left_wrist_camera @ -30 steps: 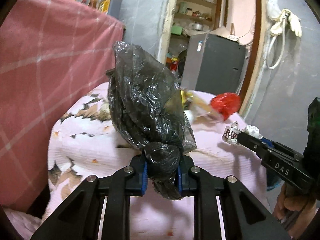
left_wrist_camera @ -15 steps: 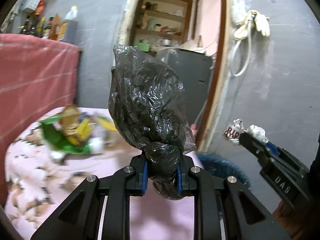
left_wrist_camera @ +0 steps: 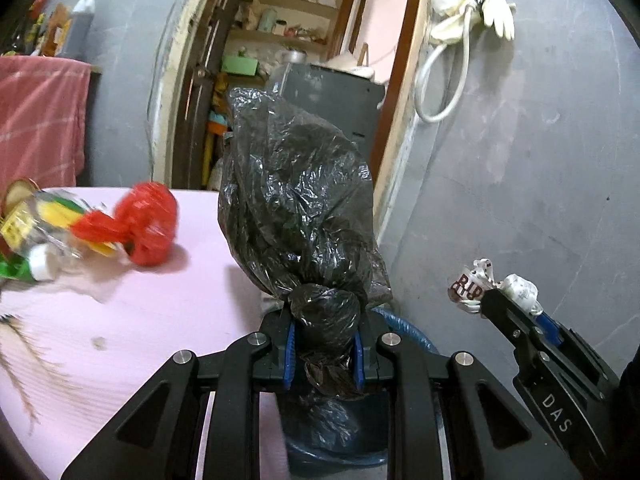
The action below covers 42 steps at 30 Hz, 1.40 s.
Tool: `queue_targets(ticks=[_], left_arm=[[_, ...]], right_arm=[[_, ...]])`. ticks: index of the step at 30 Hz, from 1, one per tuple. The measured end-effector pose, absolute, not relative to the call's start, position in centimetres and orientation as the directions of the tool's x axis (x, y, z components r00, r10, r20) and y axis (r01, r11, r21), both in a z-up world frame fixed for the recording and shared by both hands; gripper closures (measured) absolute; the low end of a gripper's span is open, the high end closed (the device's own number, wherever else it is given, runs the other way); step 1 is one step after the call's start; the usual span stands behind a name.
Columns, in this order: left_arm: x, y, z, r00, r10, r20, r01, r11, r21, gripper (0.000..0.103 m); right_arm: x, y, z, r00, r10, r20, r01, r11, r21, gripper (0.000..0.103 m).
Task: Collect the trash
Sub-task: 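Carry both items over the blue bin and open both tools to drop them, then return to the table and grasp the green tube with the left tool while the right grasps the red bag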
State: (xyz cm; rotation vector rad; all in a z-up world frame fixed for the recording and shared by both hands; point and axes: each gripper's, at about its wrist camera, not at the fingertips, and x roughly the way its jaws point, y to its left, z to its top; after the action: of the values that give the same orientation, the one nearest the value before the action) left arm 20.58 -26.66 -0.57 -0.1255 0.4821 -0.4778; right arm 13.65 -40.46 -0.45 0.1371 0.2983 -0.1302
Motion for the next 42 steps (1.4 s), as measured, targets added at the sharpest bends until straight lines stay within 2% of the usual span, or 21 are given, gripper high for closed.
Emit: queue_targets(ticks=[10,18,25,30,32,37,40,42], left_arm=[[23.4,-28.9,-3.2,0.705,-0.449,-0.549,0.393,0.892,-0.226,0.085],[24.5,-28.9,-3.8,0.676,-0.449,-0.584,0.392,0.891,-0.231,0.084],[23.8,-28.5,-3.8,0.653,-0.492,-0.576,0.415,0.869,-0.271,0.070],[23.4,-28.0,-2.9,0.671,-0.501,-0.546,0.419,0.864,-0.278,0.060],[23.2,-27.4,-2.4,0.686,-0.504,-0.524,0.410,0.863,-0.294,0.050],[22.9,-26.2,-0.5,0.719,-0.495,-0.488,0.390,0.868,-0.306,0.048],[21.9,-24.9,0.9,0.769,-0.459,-0.444,0.367,0.887,-0.281,0.034],[21.3,-23.7,1.9,0.804,-0.431,-0.409,0.345,0.899,-0.269,0.029]], right_arm=[[15.5,-43.1,-4.4,0.894,-0.093,-0.438,0.187,0.966,0.177,0.075],[16.2,-43.7,-4.9,0.874,-0.082,-0.479,0.200,0.959,0.201,0.070],[16.8,-44.1,-4.7,0.867,-0.072,-0.493,0.200,0.957,0.212,0.062],[16.3,-44.2,-4.1,0.875,-0.085,-0.477,0.212,0.952,0.219,0.060],[16.0,-44.2,-3.5,0.883,-0.099,-0.459,0.218,0.952,0.215,0.053],[14.6,-43.8,-1.0,0.918,-0.133,-0.374,0.221,0.954,0.203,0.041],[13.7,-43.3,0.6,0.941,-0.149,-0.305,0.215,0.956,0.198,0.026],[13.1,-42.8,1.5,0.953,-0.150,-0.264,0.205,0.959,0.196,0.022]])
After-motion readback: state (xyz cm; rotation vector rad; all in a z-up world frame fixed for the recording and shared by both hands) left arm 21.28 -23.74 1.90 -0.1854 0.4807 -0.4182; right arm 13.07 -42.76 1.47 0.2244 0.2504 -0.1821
